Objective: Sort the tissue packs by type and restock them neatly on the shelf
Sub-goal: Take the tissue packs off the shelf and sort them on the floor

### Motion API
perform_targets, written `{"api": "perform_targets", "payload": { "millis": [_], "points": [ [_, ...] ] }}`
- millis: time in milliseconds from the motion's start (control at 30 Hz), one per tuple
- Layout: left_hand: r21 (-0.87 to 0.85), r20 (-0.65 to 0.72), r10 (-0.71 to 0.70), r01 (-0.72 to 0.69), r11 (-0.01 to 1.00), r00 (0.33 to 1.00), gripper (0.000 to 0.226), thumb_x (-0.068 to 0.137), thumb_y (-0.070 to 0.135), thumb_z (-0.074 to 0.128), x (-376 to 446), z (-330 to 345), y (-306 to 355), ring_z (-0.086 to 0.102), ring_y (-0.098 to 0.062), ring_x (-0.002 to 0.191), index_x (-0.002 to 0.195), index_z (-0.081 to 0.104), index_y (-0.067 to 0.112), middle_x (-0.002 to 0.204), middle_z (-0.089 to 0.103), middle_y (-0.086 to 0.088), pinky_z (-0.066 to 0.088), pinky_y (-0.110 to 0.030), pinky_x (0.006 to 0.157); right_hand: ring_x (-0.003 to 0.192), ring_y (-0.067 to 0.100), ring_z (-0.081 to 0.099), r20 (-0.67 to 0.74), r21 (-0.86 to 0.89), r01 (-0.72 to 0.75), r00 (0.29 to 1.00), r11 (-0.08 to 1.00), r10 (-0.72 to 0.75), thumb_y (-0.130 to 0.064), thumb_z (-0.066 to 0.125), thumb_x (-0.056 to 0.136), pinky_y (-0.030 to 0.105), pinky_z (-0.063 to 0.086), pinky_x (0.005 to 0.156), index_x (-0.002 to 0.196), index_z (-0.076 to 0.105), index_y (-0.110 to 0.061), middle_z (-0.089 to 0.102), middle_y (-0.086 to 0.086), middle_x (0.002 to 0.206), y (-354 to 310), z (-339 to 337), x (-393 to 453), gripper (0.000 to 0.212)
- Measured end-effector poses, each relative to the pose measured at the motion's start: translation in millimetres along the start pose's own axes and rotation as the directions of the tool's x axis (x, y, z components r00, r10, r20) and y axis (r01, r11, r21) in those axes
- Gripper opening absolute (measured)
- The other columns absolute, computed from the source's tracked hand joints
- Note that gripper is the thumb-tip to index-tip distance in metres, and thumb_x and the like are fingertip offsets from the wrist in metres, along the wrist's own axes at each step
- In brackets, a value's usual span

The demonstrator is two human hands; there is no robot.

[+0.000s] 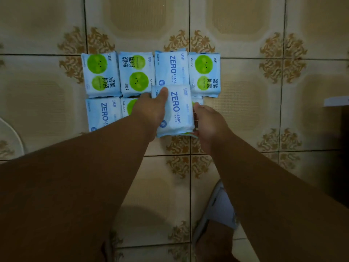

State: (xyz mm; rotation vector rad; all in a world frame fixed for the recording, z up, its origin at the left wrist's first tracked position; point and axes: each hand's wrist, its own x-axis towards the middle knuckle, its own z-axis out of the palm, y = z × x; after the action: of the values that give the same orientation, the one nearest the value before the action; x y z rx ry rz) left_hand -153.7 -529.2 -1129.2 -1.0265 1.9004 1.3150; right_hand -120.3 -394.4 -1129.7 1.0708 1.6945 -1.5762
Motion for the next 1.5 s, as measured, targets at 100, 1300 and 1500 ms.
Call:
{"api": "perform_targets", "payload": {
  "millis": [100,1300,1500],
  "points": [
    [0.091,-0.106,0.056,-0.047,0.995,0.993,0.048,0.095,0.052,0.052,-10,-11,4,0.06,-0.028,0.1,0.125,0.052,0.014,0.115,0.059,-0.006,0.054,-0.035,0.079,0.091,0.019,0.07,0.074,-0.033,0.011,0.997,0.999,-0.008,-0.036,0.052,0.098,0.04,0.056,0.087,0.091,0.067,-0.019,0.073,0.002,0.097,-10,10,-16,0.023],
    [0.561,0.152,0.696,-0.641,0.524,0.702,0.019,0.091,0.012,0.053,-467,-158,233,0.057,-0.021,0.089,0.106,0.054,0.023,0.108,0.059,0.004,0.04,-0.033,0.07,0.114,0.021,0.056,-0.153,-0.544,0.398,0.818,0.739,-0.554,-0.026,0.056,0.094,0.037,0.047,0.095,0.136,0.047,-0.022,0.048,0.003,0.135,-266,-96,-461,0.043],
    [0.428,0.318,0.844,-0.86,0.279,0.432,0.016,0.09,0.016,0.056,-606,-179,331,0.054,-0.016,0.083,0.103,0.057,0.026,0.093,0.056,0.01,0.034,-0.029,0.067,0.097,0.013,0.058,-0.327,-0.529,0.474,0.652,0.704,-0.684,-0.027,0.059,0.092,0.04,0.049,0.093,0.134,0.05,-0.024,0.054,-0.003,0.127,-345,-140,-626,0.043]
  ]
}}
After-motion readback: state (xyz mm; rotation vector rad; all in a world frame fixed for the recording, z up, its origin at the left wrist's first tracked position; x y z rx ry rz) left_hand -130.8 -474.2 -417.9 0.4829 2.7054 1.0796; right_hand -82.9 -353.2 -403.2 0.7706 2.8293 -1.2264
